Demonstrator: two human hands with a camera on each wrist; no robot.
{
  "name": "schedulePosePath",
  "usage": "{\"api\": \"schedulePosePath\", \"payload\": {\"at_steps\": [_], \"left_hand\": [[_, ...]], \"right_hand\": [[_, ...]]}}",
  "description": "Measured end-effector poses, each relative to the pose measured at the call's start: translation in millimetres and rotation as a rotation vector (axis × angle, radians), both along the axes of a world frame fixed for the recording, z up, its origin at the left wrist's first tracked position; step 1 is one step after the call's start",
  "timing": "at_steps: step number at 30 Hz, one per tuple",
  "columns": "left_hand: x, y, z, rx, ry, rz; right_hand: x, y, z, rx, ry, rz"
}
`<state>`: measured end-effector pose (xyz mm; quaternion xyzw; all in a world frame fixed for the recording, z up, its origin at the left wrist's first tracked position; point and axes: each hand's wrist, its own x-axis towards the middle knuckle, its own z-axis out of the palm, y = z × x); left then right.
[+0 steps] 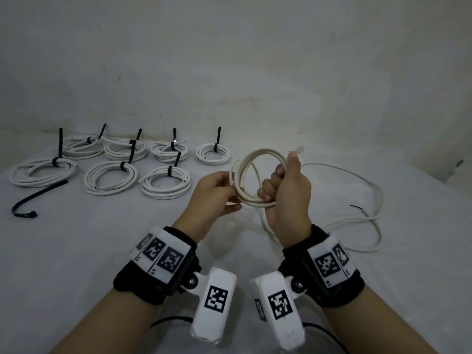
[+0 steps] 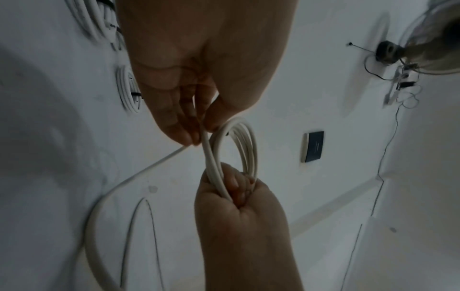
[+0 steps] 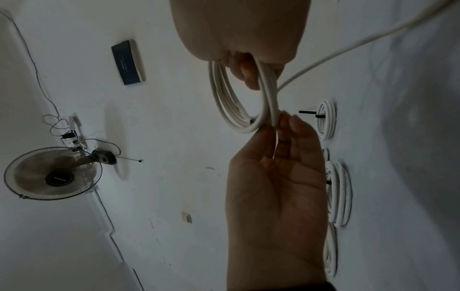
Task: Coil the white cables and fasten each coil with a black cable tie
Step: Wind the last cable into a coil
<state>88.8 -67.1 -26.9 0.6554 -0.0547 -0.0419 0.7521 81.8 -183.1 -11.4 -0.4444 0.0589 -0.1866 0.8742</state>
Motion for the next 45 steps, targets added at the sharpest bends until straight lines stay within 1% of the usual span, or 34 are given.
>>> {"api": "schedulePosePath", "payload": {"at_steps": [3, 7, 8, 9, 11, 13, 17, 19, 20, 23, 25, 26, 27, 29, 31, 36, 38, 41, 45], "left_hand": [[0.0, -0.2, -0.2, -0.021, -0.02, 0.016], [0.6, 2.8, 4.2, -0.221, 0.033, -0.006], [1.5, 4.9, 5.1, -0.23, 0.024, -0.007], [2.4, 7.1, 5.4, -0.202, 0.004, -0.003], [3.6, 10.0, 4.4, -0.091, -0.05, 0.007], [4.3, 11.4, 3.8, -0.005, -0.084, 0.013], [4.9, 15.3, 4.6, 0.06, -0.107, -0.018], [3.7, 15.9, 3.8, 0.125, -0.169, -0.041], [3.1, 15.9, 3.3, 0.142, -0.199, -0.045], [3.1, 15.9, 3.2, 0.14, -0.243, -0.025], [3.0, 15.9, 4.5, 0.13, -0.261, -0.008], [2.2, 15.5, 5.1, 0.119, -0.267, -0.008], [1.2, 14.9, 6.1, 0.109, -0.274, -0.013], [-0.4, 12.8, 7.6, 0.092, -0.279, -0.023], [-1.2, 11.7, 8.5, 0.087, -0.275, -0.021], [-0.3, 11.2, 5.5, 0.127, -0.291, -0.018], [1.6, 10.4, 4.7, 0.124, -0.285, -0.01], [1.7, 8.7, 4.2, 0.076, -0.237, -0.03], [-1.1, 8.0, 7.0, -0.006, -0.04, -0.107]], "right_hand": [[-0.4, 0.9, -0.3, -0.005, 0.006, 0.012], [1.9, -0.7, -3.9, -0.019, 0.048, 0.058], [2.3, -0.8, -5.3, -0.042, 0.071, 0.089], [3.0, -0.7, -6.9, -0.07, 0.098, 0.127], [2.4, 1.4, -9.2, -0.146, 0.151, 0.211], [1.2, 4.8, -11.5, -0.265, 0.174, 0.281], [-2.1, 8.4, -13.5, -0.433, 0.165, 0.338], [-2.8, 7.3, -15.5, -0.511, 0.118, 0.31], [-2.8, 7.1, -17.3, -0.57, 0.091, 0.264], [-0.8, 5.1, -22.8, -0.78, -0.03, 0.002], [0.8, 1.9, -22.8, -0.822, -0.102, -0.103], [2.1, -1.6, -22.4, -0.87, -0.12, -0.093], [3.0, -5.2, -21.3, -0.939, -0.131, -0.047], [3.8, -10.6, -17.9, -1.032, -0.161, 0.094], [7.7, -15.0, -19.0, -1.02, -0.177, 0.184], [12.9, -20.8, -18.2, -1.031, -0.217, 0.195], [12.9, -20.5, -17.2, -1.042, -0.243, 0.139], [13.4, -18.2, -16.5, -0.997, -0.266, 0.029], [11.4, -18.1, -15.9, -0.976, -0.312, -0.057]]}}
